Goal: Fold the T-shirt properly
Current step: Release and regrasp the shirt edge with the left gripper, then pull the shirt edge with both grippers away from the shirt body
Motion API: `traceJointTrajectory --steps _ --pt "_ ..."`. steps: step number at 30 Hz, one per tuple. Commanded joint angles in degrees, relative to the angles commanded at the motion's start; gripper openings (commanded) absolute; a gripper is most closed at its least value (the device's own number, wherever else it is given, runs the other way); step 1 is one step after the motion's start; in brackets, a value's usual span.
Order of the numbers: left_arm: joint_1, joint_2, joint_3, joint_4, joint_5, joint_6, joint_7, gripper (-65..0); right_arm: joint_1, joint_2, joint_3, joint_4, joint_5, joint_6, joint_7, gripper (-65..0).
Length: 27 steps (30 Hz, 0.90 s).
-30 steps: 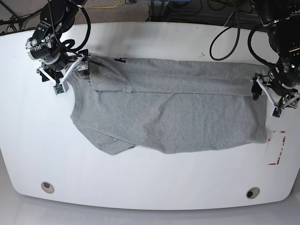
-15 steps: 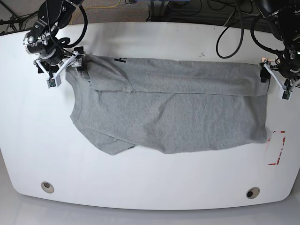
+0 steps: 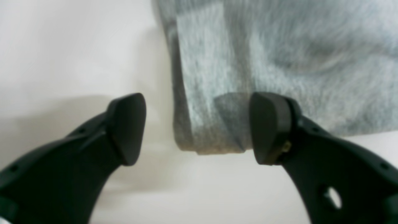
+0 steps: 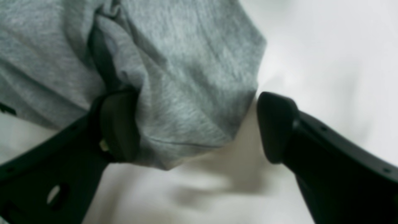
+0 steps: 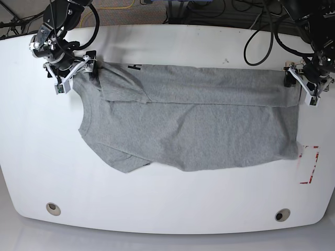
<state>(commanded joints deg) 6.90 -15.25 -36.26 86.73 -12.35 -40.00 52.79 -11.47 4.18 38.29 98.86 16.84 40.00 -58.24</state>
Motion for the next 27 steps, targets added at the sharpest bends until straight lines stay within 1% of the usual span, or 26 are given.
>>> traceJointTrajectory --steps 4,5,7,8,9,11,13,15,17,18,20,22,27 --pt "-0.79 0.00 0.00 -1.05 0.18 0.00 0.00 -30.7 0.00 -0.09 0.00 -0.09 -0.18 0.00 0.09 -21.7" --pt "-0.79 0.00 0.00 -1.32 0.35 0.00 0.00 -33.3 0.00 -0.09 0.00 -0.09 -0.18 0.00 0.09 -25.2" --pt "-0.79 0.00 0.00 -1.58 0.35 0.00 0.00 -38.2 0.00 -0.09 0.00 -0.09 -0.18 0.00 0.09 -29.6" --pt "-0.79 0.00 0.00 -1.58 0.35 0.00 0.00 -43.1 0.00 -0.09 -0.09 -0.09 -0.18 0.00 0.09 -34.2" --pt "-0.70 0.00 0.00 -1.58 0.35 0.00 0.00 -44.7 0.00 -0.09 -0.09 -0.09 -0.18 0.00 0.09 -35.7" --pt "-0.62 0.00 0.26 -1.23 0.35 0.00 0.00 -50.6 0.00 -0.09 -0.09 0.09 -0.18 0.00 0.00 -44.1" --pt "-0.53 0.00 1.05 -1.14 0.35 0.00 0.18 -53.9 -0.26 -0.09 -0.09 0.44 -0.26 0.00 -0.18 -52.0" --pt "0.44 -0.09 1.85 -1.05 0.35 0.00 0.26 -55.1 -0.53 -0.09 -0.09 0.53 -0.26 0.00 -0.26 -60.1" --pt "2.11 -0.18 2.11 -0.79 0.09 0.00 0.26 -55.1 -1.14 0.00 -0.09 0.88 -0.35 0.00 -0.26 -65.0" --pt "2.55 -0.18 2.11 -0.26 0.09 0.00 0.26 -55.1 -1.76 0.18 -0.09 0.88 -0.35 0.00 -0.26 -65.0" --pt "4.40 -0.18 2.02 2.37 0.18 0.00 0.26 -55.1 -3.52 1.76 -0.09 1.76 -0.09 0.00 -0.62 -65.0" --pt "6.33 -0.18 2.11 4.92 0.18 0.00 0.26 -55.1 -4.66 2.64 -0.09 2.73 0.00 0.00 -0.97 -64.7" --pt "11.60 -0.09 2.11 10.02 0.18 0.00 0.26 -55.0 -8.44 3.08 0.26 6.07 -0.18 0.00 -1.76 -64.5"
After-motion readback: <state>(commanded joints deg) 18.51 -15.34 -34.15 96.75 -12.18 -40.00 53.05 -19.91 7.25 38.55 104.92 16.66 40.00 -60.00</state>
